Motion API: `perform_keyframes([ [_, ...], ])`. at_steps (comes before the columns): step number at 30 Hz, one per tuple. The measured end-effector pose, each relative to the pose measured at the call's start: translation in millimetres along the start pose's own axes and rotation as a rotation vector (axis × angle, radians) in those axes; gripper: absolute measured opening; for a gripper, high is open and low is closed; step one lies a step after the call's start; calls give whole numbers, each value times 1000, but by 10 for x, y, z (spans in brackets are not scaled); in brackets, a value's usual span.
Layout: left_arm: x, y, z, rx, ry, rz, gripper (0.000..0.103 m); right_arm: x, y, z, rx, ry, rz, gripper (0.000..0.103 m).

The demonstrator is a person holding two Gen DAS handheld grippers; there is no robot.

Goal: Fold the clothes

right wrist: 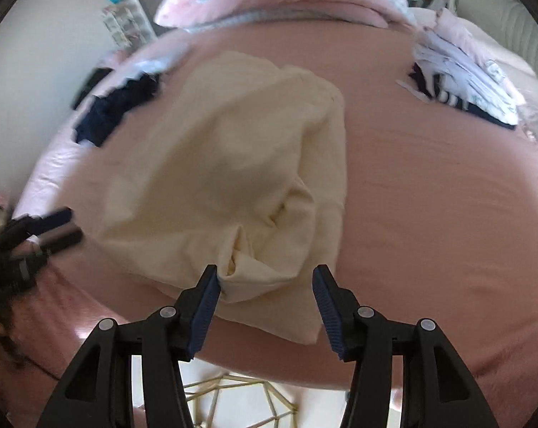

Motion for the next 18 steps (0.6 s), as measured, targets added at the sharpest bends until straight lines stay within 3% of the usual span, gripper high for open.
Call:
perform_keyframes([
  [2,-2,-43,-42,14,29,52,47,44,8,0,4,-66,-19,53],
  [6,36,-160,-141,40,71,150,48,46,203,-75,105,-31,36,53],
  [9,172,-397,-245,22,17,201,49,14,221,-136,142,-42,-8,63],
  [12,319,-601,-325,9,-61,201,49,-132,-35,-200,92,48,-38,63],
  [15,330,-831,-363,-21,-94,187,55,-216,-195,-124,44,176,62,43],
  [18,238,-925,-351,-29,-51,223,58,-120,-204,35,12,210,138,45],
])
Point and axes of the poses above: each gripper's, at about its wrist camera, not at the fingertips, and y roughly against the way its jaws point, x to its right, z to its underside, the point moved 2 cm from there along -y, roughly the way its jaws point, and after that the axes turned 12 degrees about x, right-handed, at the moved point
